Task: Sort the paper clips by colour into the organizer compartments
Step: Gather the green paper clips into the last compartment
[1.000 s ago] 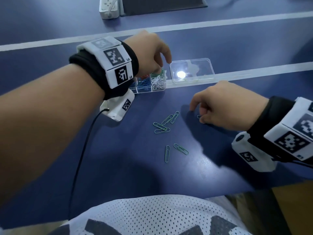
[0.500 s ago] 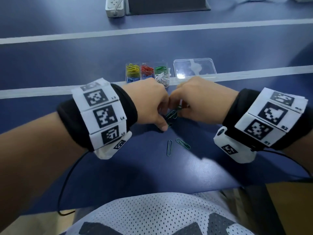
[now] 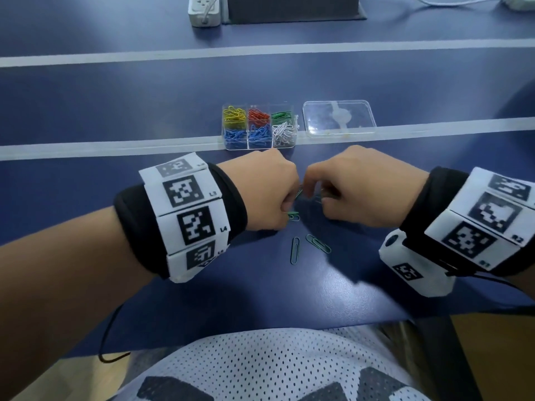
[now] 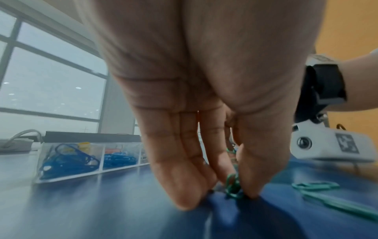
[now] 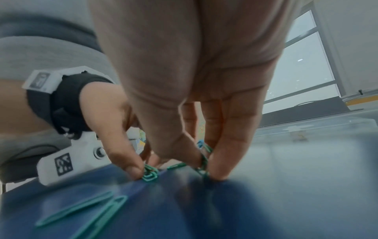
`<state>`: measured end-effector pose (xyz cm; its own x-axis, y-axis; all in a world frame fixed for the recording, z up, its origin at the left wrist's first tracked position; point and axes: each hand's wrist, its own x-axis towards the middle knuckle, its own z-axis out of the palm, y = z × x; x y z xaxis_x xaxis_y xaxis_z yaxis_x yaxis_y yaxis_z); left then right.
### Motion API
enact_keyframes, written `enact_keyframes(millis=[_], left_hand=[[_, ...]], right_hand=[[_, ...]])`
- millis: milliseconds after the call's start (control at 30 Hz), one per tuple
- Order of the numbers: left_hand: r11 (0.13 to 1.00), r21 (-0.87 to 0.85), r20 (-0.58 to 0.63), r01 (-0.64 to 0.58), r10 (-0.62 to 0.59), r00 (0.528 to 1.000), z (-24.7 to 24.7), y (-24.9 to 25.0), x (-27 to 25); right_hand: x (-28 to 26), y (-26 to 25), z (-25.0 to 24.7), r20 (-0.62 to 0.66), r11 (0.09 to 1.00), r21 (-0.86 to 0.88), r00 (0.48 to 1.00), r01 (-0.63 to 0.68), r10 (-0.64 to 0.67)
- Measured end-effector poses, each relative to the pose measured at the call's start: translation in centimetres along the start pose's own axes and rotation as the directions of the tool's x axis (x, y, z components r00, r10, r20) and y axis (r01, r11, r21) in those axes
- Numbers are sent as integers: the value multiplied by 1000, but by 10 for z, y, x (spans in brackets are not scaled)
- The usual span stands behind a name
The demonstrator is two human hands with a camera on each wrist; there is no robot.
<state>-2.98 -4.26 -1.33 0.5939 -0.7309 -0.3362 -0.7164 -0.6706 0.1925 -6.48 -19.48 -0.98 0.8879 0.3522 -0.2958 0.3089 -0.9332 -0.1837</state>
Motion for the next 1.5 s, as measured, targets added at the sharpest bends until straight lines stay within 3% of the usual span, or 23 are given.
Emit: enact_keyframes(millis=[167,367,733,833,933,1100,1233,1333,1500], left_hand=[[997,77,8,22,-23,1000,4,5,0],[997,71,25,30,-32,999,1,-1,-4],[994,-71,5,89,-89,996,1,-8,-13],[998,-62,-31,24,-26,999,1,-7,-17],[995,-64,-39,-81,78,996,5,-1,-22],[975,-13,78,-220,221,972,8,12,-21],[912,144,27,-384,384,923,12,12,-13],[908,224,178,-354,319,931,16,10,-11],[894,241,182,-377,340,923,19,12,-13]], right_hand=[[-18,-9,9,35,999,40,999,-1,0],[-25,-21,16,124,990,-135,992,50,-33],[-2,-5,8,24,995,-79,998,67,-65],[15,2,-3,-69,997,-14,994,80,-80],[32,7,-9,-158,976,44,966,212,-203],[42,3,-3,-3,899,-71,901,433,-434],[36,6,2,34,889,-91,893,449,-448],[30,6,1,65,887,-95,892,451,-447],[30,11,6,13,844,-180,859,506,-512]])
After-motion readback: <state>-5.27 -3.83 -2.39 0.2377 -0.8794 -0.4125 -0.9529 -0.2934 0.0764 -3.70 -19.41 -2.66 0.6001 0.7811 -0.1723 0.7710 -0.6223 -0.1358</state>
